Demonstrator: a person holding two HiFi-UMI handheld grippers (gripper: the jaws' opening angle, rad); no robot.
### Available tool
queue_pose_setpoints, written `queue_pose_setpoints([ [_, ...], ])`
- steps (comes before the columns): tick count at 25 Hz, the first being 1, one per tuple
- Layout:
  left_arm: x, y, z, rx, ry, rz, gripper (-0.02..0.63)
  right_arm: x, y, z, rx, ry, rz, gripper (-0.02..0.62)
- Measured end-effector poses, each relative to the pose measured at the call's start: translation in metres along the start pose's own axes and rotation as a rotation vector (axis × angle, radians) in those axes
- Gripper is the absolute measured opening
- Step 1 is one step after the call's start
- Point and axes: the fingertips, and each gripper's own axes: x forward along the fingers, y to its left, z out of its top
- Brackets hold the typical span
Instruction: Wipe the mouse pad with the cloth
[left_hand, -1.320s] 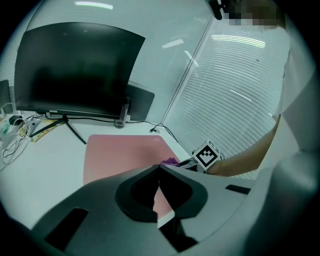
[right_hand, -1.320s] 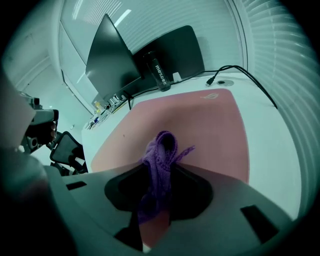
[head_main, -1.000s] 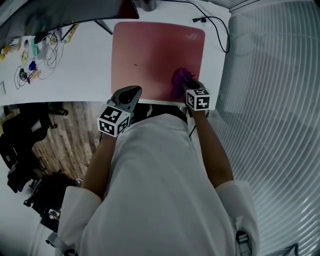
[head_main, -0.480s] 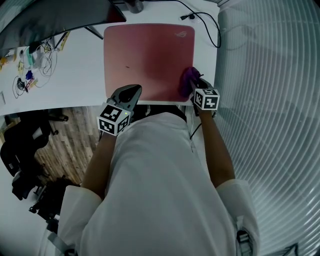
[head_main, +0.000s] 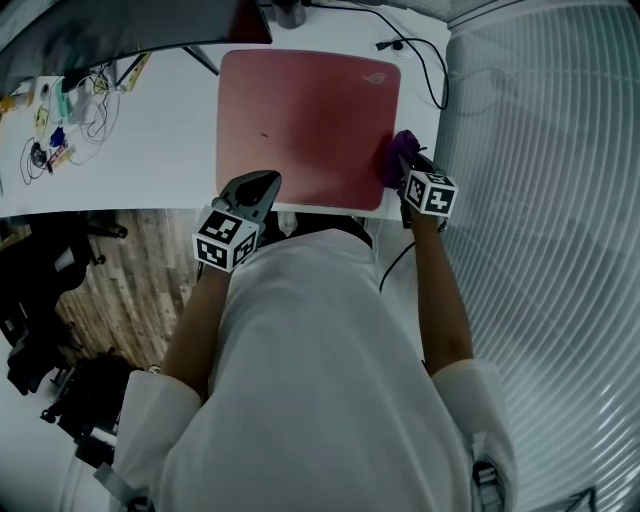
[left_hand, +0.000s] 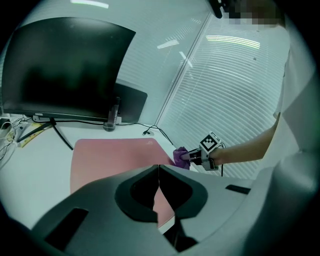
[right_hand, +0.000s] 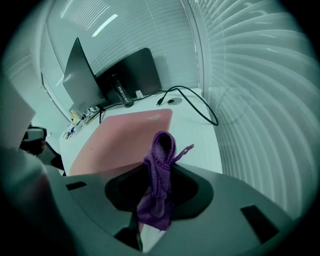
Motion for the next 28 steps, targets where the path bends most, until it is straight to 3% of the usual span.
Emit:
queue_pose_setpoints([
  [11,-0.043,0.066,-0.023,-0.106,-0.034,0.048,0.018,0.033,0.009,0.023,-0.078,0.047,-0.219,0.129],
  [17,-0.063,0.094,-0.04,-0.162,-0.042,0.072,0.018,0.045,0.024,0.022,-0.096,0.082,-0.216,0.124],
  [28,-0.081,0.125,-0.04,-0.185,-0.063,0.061,0.018,0.067,0.074,0.025,-0.148,0.125,-0.201,0.123],
])
